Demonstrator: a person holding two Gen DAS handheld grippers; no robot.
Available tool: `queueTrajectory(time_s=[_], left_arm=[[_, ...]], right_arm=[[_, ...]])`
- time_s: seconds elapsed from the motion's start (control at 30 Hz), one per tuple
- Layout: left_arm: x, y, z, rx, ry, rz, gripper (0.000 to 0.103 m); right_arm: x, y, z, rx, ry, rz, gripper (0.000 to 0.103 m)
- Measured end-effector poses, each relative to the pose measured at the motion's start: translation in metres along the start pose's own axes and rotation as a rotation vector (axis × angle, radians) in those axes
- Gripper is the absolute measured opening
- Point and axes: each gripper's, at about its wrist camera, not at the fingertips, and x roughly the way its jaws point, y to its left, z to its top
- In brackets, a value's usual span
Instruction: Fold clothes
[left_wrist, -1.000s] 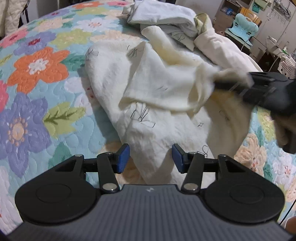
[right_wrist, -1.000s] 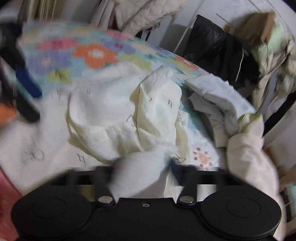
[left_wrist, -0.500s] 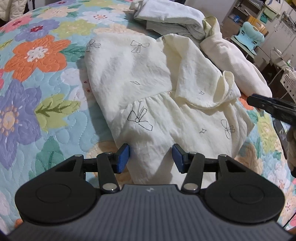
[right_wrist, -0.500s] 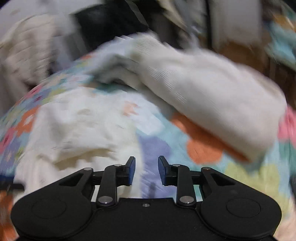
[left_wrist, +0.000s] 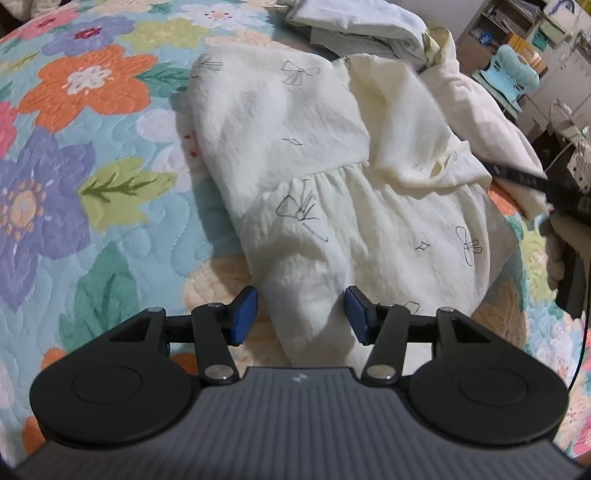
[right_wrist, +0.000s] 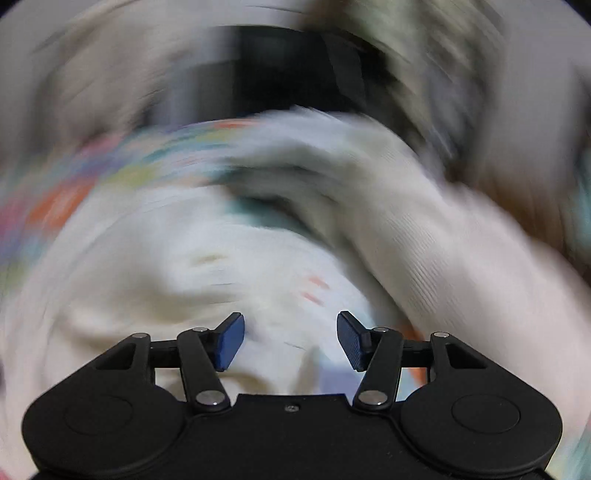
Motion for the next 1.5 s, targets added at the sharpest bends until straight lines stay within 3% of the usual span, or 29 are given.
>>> queueTrajectory(time_s=[0.1, 0.13, 0.2, 0.27, 0.37, 0.43, 0.47, 0.53, 0.57, 0.6, 0.67, 0.7, 0.77, 0.8, 0.87, 0.93, 1.0, 1.07, 1.13, 1.17, 1.3, 1.5], left_arm=[[-0.009, 0.013, -0.007, -0.07, -0.011, -0.055, 0.052], [-0.011, 0.018, -0.01, -0.102, -0.014, -0.086, 0.052], [-0.012, 0.031, -0.02, -0.194, -0.022, -0.195, 0.053], [-0.007, 0.037, -0.032, -0.272, -0.019, -0.276, 0.056], [0.002, 0.035, -0.044, -0.321, -0.029, -0.313, 0.061], [0.007, 0.029, -0.046, -0.31, -0.055, -0.312, 0.073], [0.009, 0.027, -0.044, -0.304, -0.064, -0.315, 0.078], [0.012, 0.023, -0.039, -0.293, -0.082, -0.322, 0.076], [0.014, 0.021, -0.037, -0.287, -0.091, -0.325, 0.051], [0.016, 0.018, -0.034, -0.281, -0.1, -0.329, 0.013], [0.02, 0.014, -0.03, -0.269, -0.118, -0.336, 0.006], [0.01, 0.008, -0.024, -0.232, -0.152, -0.339, 0.006], [-0.025, -0.004, -0.012, -0.13, -0.253, -0.34, 0.005], [-0.045, -0.009, -0.009, -0.088, -0.309, -0.343, 0.005], [-0.071, -0.009, -0.007, -0.068, -0.347, -0.372, 0.005], [-0.069, -0.001, -0.017, -0.134, -0.288, -0.401, 0.006], [-0.052, 0.006, -0.036, -0.201, -0.19, -0.409, 0.006], [-0.029, 0.0, -0.059, -0.193, -0.089, -0.334, 0.005], [-0.018, -0.002, -0.077, -0.201, -0.046, -0.302, 0.005], [-0.017, 0.001, -0.082, -0.225, -0.044, -0.31, 0.005], [-0.036, 0.003, -0.083, -0.25, -0.108, -0.367, 0.005], [-0.041, 0.009, -0.065, -0.276, -0.159, -0.426, 0.005]], right_arm=[[-0.005, -0.039, -0.007, 0.125, 0.06, -0.097, 0.059], [-0.01, -0.041, -0.01, 0.109, 0.071, -0.108, 0.059], [-0.028, -0.051, -0.015, 0.169, 0.097, -0.045, 0.061], [-0.048, -0.056, -0.025, 0.301, 0.119, 0.113, 0.065], [-0.056, -0.055, -0.05, 0.476, 0.192, 0.327, 0.076], [-0.053, -0.051, -0.067, 0.589, 0.243, 0.43, 0.08], [-0.047, -0.05, -0.074, 0.634, 0.256, 0.453, 0.08], [-0.034, -0.045, -0.086, 0.68, 0.262, 0.454, 0.08], [-0.027, -0.043, -0.089, 0.694, 0.244, 0.457, 0.08], [-0.019, -0.041, -0.092, 0.709, 0.227, 0.46, 0.081], [-0.004, -0.037, -0.097, 0.735, 0.189, 0.467, 0.082], [0.0, -0.036, -0.092, 0.717, 0.144, 0.494, 0.076], [-0.006, -0.031, -0.075, 0.681, 0.102, 0.555, 0.011], [-0.009, -0.03, -0.067, 0.664, 0.079, 0.586, 0.011], [-0.032, -0.033, -0.044, 0.674, -0.022, 0.674, 0.011], [-0.06, -0.032, -0.027, 0.645, -0.098, 0.748, 0.011], [-0.07, -0.036, -0.033, 0.665, -0.054, 0.771, 0.011], [-0.062, -0.037, -0.058, 0.707, 0.084, 0.721, 0.011], [-0.056, -0.031, -0.081, 0.699, 0.193, 0.672, 0.011], [-0.055, -0.027, -0.091, 0.682, 0.233, 0.651, 0.011], [-0.061, -0.024, -0.096, 0.637, 0.252, 0.647, 0.011], [-0.082, -0.028, -0.076, 0.565, 0.24, 0.755, 0.011]])
